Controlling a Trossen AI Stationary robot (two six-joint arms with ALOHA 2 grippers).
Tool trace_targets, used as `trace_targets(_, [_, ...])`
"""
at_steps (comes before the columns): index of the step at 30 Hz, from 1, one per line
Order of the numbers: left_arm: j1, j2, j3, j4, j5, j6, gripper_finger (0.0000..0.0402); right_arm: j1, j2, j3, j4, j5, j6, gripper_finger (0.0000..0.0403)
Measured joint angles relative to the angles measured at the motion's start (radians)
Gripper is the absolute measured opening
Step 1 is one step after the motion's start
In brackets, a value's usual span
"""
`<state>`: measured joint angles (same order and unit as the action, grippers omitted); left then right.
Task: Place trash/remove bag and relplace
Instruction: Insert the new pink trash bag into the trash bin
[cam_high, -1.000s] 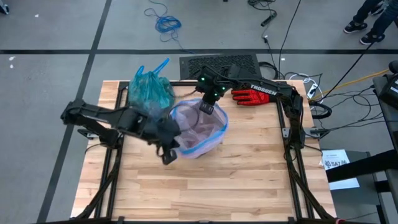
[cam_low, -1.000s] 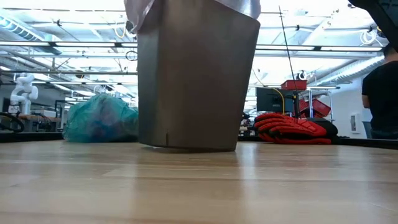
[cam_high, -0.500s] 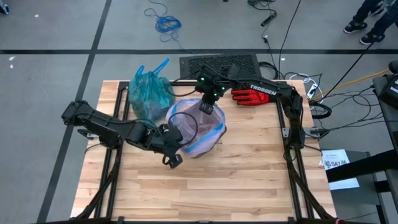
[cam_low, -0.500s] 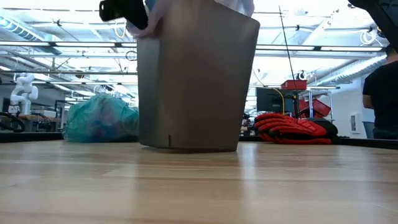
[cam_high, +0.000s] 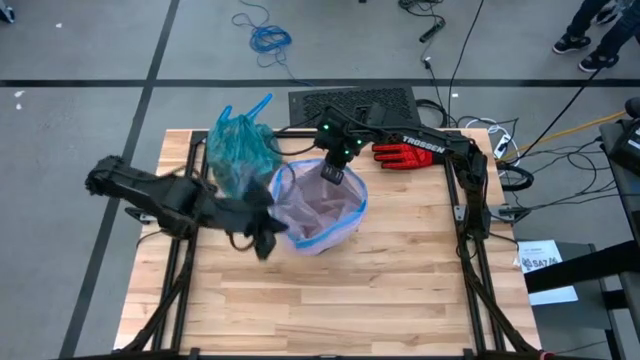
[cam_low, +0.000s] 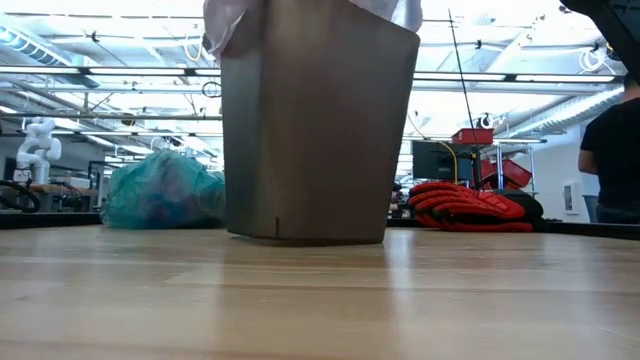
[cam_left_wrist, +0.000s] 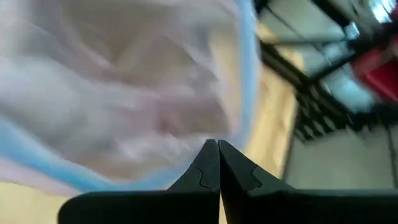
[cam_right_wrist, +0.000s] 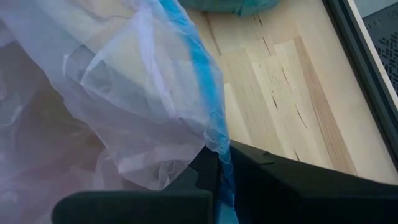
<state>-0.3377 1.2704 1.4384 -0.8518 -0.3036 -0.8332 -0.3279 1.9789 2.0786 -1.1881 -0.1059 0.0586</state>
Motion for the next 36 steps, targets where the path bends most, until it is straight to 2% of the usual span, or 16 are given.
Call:
trace_targets(2, [0.044, -0.020, 0.007, -0.037, -0.059, -0.019, 0.0000, 0.000, 0.000, 0.000, 0.001, 0.000, 0.000, 0.0011])
trace_targets(8, [0.230, -0.027, -0.003, -0.337, -0.172, -0.209, 0.0000, 0.000, 0.000, 0.000, 0.002, 0.000, 0.006, 0.0011])
trace_targets(11, [0.282, -0.029, -0.044, -0.284, -0.201, -0.200, 0.0000, 0.000, 0.000, 0.000, 0.007, 0.000, 0.007, 0.0011])
trace_targets(15, [0.312, -0.025, -0.060, -0.115, -0.106, -0.116, 0.0000, 0.000, 0.000, 0.000, 0.010, 0.001, 0.007, 0.0011])
trace_targets(17, [0.312, -0.021, -0.058, -0.043, -0.110, -0.083, 0.0000, 0.000, 0.000, 0.000, 0.011, 0.001, 0.007, 0.0011])
trace_targets(20, [0.325, 0.000, -0.059, -0.104, -0.125, -0.077, 0.0000, 0.000, 0.000, 0.000, 0.013, 0.001, 0.007, 0.0011])
trace_targets(23, [0.345, 0.021, -0.095, -0.125, -0.094, -0.077, 0.0000, 0.000, 0.000, 0.000, 0.017, 0.001, 0.007, 0.0011])
trace_targets(29, [0.359, 0.019, -0.236, -0.073, 0.002, -0.175, 0.0000, 0.001, 0.000, 0.001, 0.016, -0.001, 0.004, 0.0011])
trace_targets(36, [0.341, -0.011, -0.247, -0.039, 0.004, -0.209, 0.0000, 0.000, 0.000, 0.001, 0.017, 0.002, 0.000, 0.0011])
